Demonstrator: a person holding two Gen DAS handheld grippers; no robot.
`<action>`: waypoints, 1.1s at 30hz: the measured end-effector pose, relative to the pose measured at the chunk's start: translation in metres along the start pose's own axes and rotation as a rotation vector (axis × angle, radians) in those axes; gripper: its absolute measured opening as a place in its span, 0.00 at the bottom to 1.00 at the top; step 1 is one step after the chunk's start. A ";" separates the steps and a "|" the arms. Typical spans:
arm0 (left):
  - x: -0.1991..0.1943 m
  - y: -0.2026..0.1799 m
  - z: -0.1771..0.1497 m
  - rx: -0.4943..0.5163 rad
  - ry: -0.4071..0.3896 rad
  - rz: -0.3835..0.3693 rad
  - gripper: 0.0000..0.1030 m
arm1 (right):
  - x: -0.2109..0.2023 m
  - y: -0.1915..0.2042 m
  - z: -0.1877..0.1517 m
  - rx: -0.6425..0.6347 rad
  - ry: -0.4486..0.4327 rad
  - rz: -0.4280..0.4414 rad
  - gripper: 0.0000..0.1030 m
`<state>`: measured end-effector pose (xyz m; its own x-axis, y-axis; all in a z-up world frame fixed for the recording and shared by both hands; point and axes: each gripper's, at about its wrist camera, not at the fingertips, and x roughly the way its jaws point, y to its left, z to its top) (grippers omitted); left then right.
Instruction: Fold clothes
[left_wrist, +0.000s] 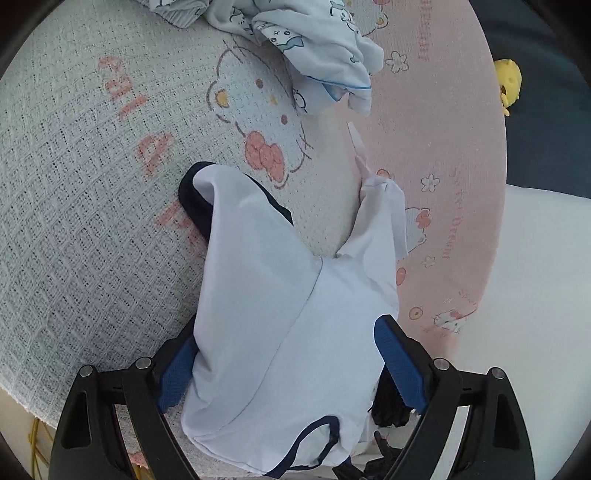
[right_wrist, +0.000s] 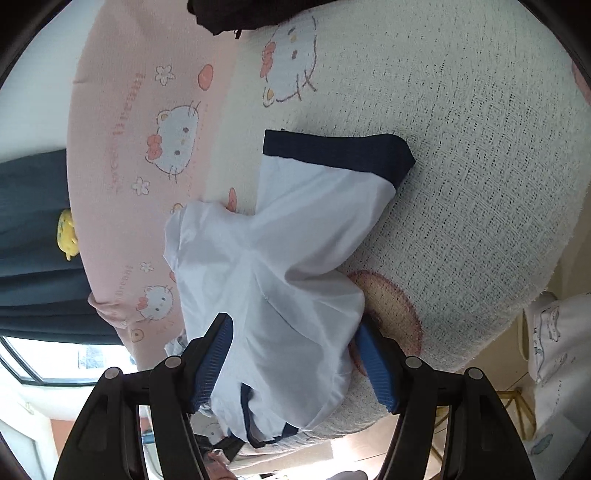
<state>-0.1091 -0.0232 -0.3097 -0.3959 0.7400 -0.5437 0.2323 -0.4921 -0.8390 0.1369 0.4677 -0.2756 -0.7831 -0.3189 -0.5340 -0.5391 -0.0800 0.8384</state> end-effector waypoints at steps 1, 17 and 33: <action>0.002 -0.003 0.002 0.009 0.010 -0.003 0.87 | 0.002 0.000 0.004 0.011 -0.003 0.020 0.66; 0.015 -0.011 -0.023 0.142 0.103 -0.006 0.87 | 0.018 0.003 0.000 -0.015 0.058 -0.007 0.36; 0.016 -0.051 -0.045 0.371 -0.119 0.541 0.05 | 0.042 0.084 -0.037 -0.620 -0.099 -0.635 0.00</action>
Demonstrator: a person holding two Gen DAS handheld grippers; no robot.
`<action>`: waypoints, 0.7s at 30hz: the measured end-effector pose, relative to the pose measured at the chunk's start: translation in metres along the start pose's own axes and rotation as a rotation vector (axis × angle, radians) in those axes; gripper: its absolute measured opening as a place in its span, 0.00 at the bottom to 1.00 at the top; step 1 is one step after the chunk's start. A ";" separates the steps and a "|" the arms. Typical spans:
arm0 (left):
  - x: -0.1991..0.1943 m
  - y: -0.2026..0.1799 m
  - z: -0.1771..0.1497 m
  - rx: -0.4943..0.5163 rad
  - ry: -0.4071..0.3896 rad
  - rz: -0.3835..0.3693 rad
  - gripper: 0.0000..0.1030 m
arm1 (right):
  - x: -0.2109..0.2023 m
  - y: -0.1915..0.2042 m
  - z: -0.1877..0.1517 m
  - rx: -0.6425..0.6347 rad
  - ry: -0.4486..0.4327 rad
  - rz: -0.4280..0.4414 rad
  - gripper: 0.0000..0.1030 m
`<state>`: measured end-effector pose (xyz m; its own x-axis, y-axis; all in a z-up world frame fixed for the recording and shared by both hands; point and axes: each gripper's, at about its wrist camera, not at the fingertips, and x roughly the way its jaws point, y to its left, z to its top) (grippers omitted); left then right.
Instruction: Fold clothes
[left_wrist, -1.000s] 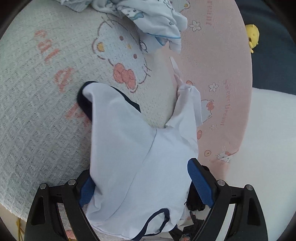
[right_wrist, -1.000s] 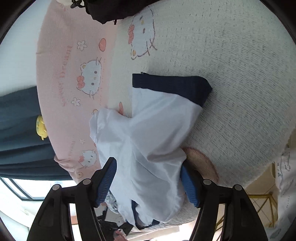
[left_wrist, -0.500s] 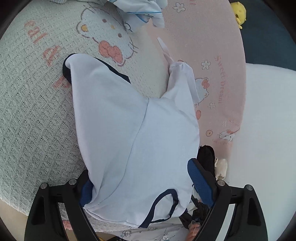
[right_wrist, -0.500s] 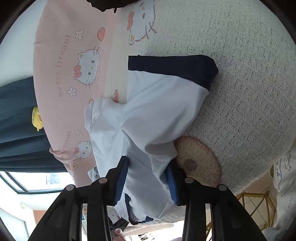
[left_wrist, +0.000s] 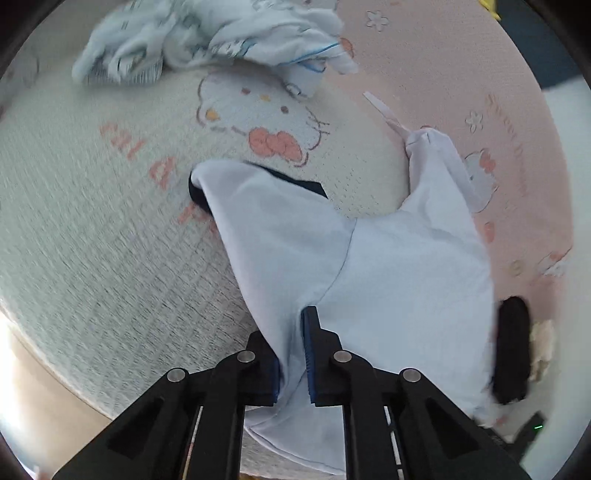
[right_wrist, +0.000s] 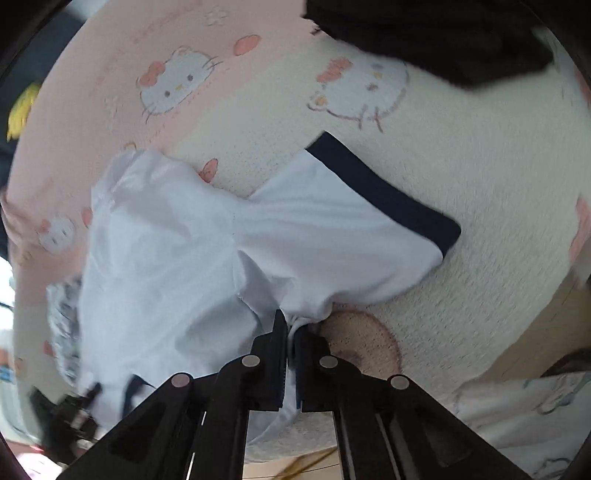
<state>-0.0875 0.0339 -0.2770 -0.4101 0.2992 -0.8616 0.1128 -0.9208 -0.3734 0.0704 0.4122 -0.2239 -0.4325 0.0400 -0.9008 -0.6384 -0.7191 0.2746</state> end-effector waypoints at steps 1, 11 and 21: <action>-0.005 -0.009 -0.001 0.062 -0.040 0.085 0.03 | -0.001 0.006 -0.002 -0.034 -0.009 -0.040 0.00; -0.016 0.047 -0.002 -0.066 0.014 0.097 0.02 | -0.013 -0.016 -0.015 0.025 0.012 -0.113 0.00; -0.016 0.065 -0.007 -0.213 0.050 -0.220 0.03 | -0.030 -0.038 -0.022 0.069 -0.020 0.016 0.05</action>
<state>-0.0675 -0.0290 -0.2900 -0.4016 0.5024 -0.7657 0.2153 -0.7609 -0.6121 0.1215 0.4234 -0.2149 -0.4556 0.0434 -0.8891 -0.6731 -0.6704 0.3122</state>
